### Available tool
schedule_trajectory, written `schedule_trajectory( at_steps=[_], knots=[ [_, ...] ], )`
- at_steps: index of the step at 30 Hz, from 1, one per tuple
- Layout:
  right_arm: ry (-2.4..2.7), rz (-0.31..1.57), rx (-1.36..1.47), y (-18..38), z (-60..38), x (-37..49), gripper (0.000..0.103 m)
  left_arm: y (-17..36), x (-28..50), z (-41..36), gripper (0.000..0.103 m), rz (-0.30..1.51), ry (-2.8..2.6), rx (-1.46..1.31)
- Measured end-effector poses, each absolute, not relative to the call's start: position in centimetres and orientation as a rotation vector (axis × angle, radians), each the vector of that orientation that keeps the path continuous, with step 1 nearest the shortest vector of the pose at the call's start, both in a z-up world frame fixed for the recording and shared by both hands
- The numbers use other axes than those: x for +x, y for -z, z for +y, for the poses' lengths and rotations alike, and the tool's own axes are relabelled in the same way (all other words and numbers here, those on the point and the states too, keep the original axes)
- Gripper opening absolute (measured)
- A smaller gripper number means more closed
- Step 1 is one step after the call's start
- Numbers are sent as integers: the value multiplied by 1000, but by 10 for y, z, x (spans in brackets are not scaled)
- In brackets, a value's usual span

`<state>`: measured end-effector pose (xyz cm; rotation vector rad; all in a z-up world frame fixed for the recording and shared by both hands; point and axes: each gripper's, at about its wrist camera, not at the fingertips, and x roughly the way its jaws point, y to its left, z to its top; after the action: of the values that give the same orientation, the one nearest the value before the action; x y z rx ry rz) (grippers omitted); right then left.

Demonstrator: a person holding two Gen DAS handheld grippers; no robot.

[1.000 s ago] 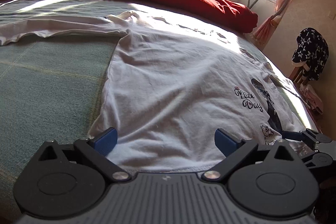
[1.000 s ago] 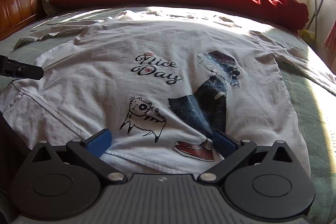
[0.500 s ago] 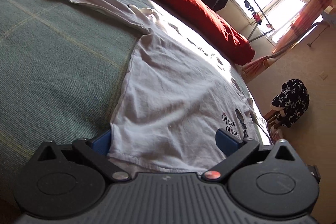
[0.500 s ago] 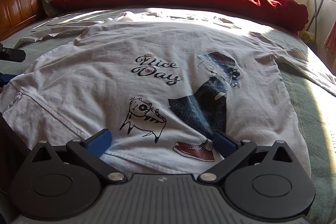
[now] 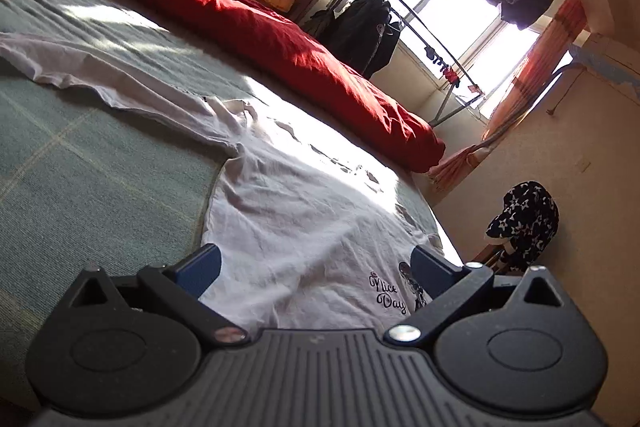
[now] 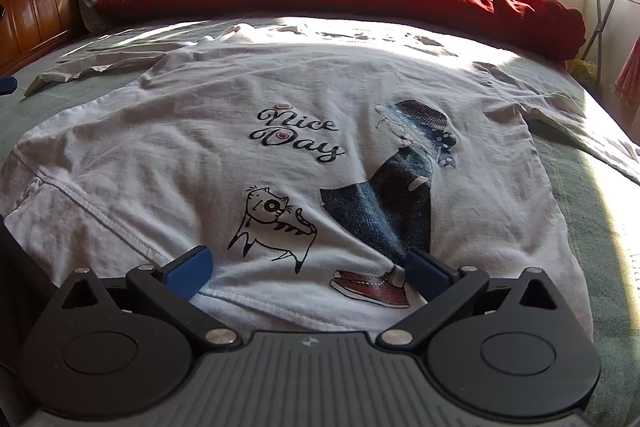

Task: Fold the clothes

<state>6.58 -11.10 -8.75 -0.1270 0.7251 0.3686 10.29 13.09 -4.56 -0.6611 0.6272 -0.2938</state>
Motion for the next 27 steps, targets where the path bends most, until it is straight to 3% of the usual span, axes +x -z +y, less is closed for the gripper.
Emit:
schedule_trajectory(
  at_steps=[9,17,22,27],
  knots=[
    [-379,740,-155,78,-115,64,103,48,105,83,99,743,180,-299],
    [-466,706,-218,44,-137,45,103,18,64,7,99,605,462,262],
    [-545,740,-250,34,-143,29,93,37,43,-45,97,553,576,578],
    [-537,736,-259,32,-148,11,93,67,31,-83,97,500,619,831]
  ],
)
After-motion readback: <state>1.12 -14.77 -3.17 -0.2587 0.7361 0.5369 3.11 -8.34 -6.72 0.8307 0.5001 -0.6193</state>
